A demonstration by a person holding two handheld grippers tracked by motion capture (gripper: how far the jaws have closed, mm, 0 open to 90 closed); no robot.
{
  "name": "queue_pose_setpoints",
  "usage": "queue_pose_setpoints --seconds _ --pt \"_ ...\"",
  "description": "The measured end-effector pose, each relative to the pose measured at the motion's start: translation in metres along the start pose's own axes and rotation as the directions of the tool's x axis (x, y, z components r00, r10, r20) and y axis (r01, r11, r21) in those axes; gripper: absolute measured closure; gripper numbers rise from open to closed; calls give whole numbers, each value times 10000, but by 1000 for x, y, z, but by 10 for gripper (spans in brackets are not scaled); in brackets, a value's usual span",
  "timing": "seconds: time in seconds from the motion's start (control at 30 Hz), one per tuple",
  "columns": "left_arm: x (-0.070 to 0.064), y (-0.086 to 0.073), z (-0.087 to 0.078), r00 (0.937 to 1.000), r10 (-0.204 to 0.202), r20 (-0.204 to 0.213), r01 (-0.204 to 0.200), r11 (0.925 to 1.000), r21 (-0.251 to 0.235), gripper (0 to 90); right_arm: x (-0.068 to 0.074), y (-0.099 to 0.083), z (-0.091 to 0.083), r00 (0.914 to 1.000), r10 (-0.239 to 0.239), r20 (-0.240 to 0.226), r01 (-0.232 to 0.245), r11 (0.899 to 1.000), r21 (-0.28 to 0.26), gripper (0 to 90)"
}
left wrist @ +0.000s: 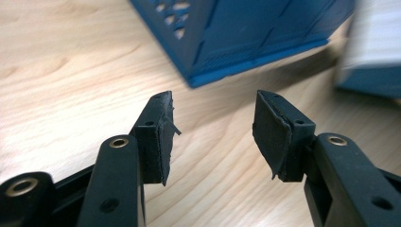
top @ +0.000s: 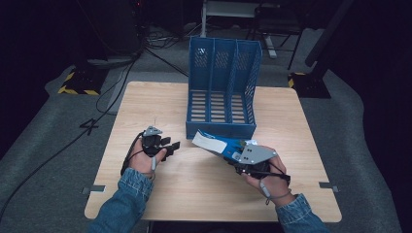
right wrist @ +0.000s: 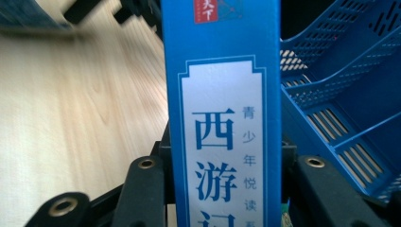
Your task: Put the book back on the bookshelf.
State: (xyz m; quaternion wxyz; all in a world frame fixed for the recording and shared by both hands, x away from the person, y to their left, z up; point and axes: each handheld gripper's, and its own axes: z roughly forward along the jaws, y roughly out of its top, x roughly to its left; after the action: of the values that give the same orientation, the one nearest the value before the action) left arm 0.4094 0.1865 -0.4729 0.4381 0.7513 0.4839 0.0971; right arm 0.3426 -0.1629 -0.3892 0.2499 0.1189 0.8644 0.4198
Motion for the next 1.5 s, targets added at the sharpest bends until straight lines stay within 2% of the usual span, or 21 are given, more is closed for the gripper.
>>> queue_pose_setpoints --seconds 0.23,0.43,0.47,0.5,0.53,0.6,0.73,0.77,0.8,0.83,0.87,0.9,1.03,1.13,1.23,1.37,1.4,1.5 --pt "8 -4 4 9992 -82 -385 94 9995 287 490 -16 -7 -17 9967 657 -476 -692 9948 -743 616" --pt "11 -10 5 9951 496 -855 -418 9950 906 467 -31 -10 -31 9876 1425 -650 -1499 9803 -1282 617" --pt "13 -12 4 9916 808 -1014 -690 9910 1145 455 -33 -10 -33 9860 1551 -612 -1622 9772 -1370 617" --pt "14 -14 4 9894 904 -1138 -752 9885 1310 440 -36 -10 -37 9837 1708 -561 -1773 9735 -1442 617" --pt "16 -16 3 9856 1082 -1302 -907 9869 1333 432 -38 -9 -38 9832 1749 -524 -1810 9718 -1509 617" --pt "19 -20 0 9824 1141 -1480 -935 9859 1389 402 -42 -8 -41 9814 1876 -402 -1916 9687 -1581 617" --pt "28 -27 -3 9729 1615 -1653 -1387 9802 1413 356 -46 -5 -43 9822 1858 -282 -1879 9685 -1636 617" --pt "29 -29 -3 9718 1631 -1705 -1414 9810 1326 351 -47 -4 -43 9818 1877 -288 -1899 9676 -1664 617" --pt "30 -30 -4 9679 1800 -1755 -1575 9783 1349 343 -47 -4 -43 9807 1933 -296 -1955 9662 -1680 617" --pt "30 -30 -4 9679 1800 -1755 -1575 9783 1349 336 -47 -4 -43 9807 1933 -296 -1955 9662 -1680 617" --pt "31 -31 -5 9652 1879 -1819 -1644 9769 1366 336 -49 -4 -43 9785 2030 -355 -2061 9634 -1713 617" --pt "32 -32 -5 9651 1848 -1854 -1624 9782 1296 310 -50 -4 -43 9768 2113 -361 -2143 9606 -1772 617" --pt "35 -32 -4 9656 1575 -2068 -1330 9829 1275 211 -53 0 -45 9763 2136 -354 -2165 9600 -1778 618" --pt "35 -32 -4 9649 1575 -2101 -1323 9828 1292 192 -56 5 -48 9746 2197 -437 -2240 9567 -1858 617" --pt "35 -31 -3 9672 1625 -1955 -1356 9803 1439 163 -62 8 -48 9675 2427 -706 -2519 9487 -1910 617" --pt "35 -31 -3 9665 1678 -1943 -1407 9792 1459 142 -66 14 -47 9657 2430 -912 -2565 9469 -1939 617" --pt "34 -31 -2 9667 1679 -1934 -1410 9793 1453 142 -68 15 -47 9637 2473 -1007 -2629 9448 -1954 617" --pt "34 -31 -2 9654 1773 -1912 -1496 9772 1506 118 -77 16 -47 9503 2790 -1381 -3038 9281 -2152 617"
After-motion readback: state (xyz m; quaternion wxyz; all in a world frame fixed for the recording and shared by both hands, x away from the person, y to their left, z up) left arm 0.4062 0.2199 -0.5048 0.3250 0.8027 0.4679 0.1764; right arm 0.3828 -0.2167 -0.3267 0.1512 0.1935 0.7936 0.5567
